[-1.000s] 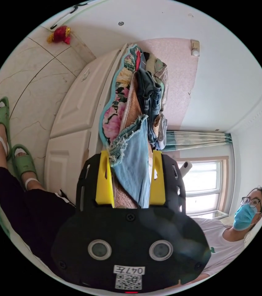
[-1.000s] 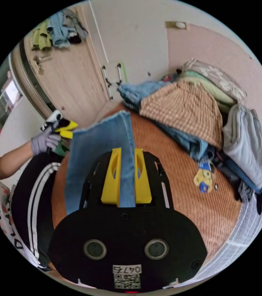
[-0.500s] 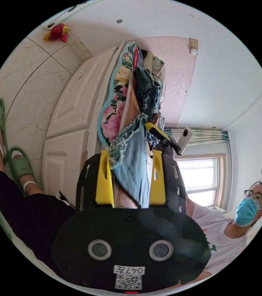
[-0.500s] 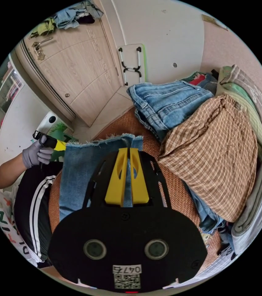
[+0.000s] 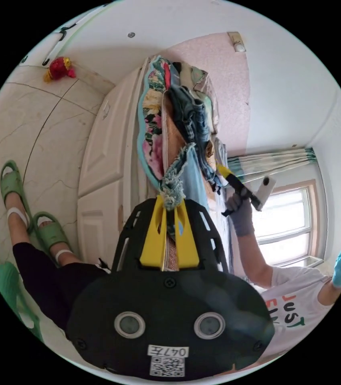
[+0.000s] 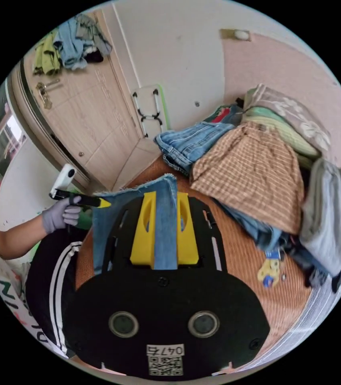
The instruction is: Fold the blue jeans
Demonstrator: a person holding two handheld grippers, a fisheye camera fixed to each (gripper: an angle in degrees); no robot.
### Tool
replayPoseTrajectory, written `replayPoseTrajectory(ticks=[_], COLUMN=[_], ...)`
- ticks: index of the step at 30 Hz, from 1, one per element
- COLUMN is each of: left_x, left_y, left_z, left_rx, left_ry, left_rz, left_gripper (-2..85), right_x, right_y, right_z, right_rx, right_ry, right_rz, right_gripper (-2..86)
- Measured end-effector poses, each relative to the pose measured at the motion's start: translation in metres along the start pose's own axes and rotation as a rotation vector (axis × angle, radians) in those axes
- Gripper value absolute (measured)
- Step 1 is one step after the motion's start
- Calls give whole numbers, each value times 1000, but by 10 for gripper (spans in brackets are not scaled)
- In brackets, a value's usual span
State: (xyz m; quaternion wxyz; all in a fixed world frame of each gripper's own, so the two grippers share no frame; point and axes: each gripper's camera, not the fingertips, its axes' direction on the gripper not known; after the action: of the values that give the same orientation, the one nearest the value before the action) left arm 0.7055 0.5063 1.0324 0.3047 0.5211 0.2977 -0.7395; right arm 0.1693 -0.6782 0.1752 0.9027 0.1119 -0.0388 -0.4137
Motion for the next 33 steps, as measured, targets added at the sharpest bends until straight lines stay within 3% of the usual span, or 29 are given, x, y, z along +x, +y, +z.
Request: replayPoseTrajectory(ticks=[3,10,14,20,24,29,31,33], left_x=[2,7,25,80,86,88,90,95], left_y=[-14,-57,-79,-122,-152,-193,-209,-224], left_z=[-11,-33,-56,-95,-112,-148,-160,-171], left_rx=[23,29,56,55,65,117,131,158], left_ry=[57,47,-26,-94,-67,-92,-93,-80], left_rz=[6,-89,-147,13,-11,-56,-73,-82], left_gripper=[-4,-7,-8,-9,-9,-9,-9,-9], right_x=[-1,-32,-28,-15,-19,-25,-17,-10], right_y=[75,204,188,147,137,155,155,156], right_z=[-56,-66,-41,10,40,58,87,96], right_rx=[74,-94,-46,-39,-119,-57,-131,-72], right_ry=[69,178,160,61,166,241,227,201], right_rz=[77,167,153,154,173,264,262,264], right_gripper=[2,-10,-10,-12,-12,-12,-11,-10])
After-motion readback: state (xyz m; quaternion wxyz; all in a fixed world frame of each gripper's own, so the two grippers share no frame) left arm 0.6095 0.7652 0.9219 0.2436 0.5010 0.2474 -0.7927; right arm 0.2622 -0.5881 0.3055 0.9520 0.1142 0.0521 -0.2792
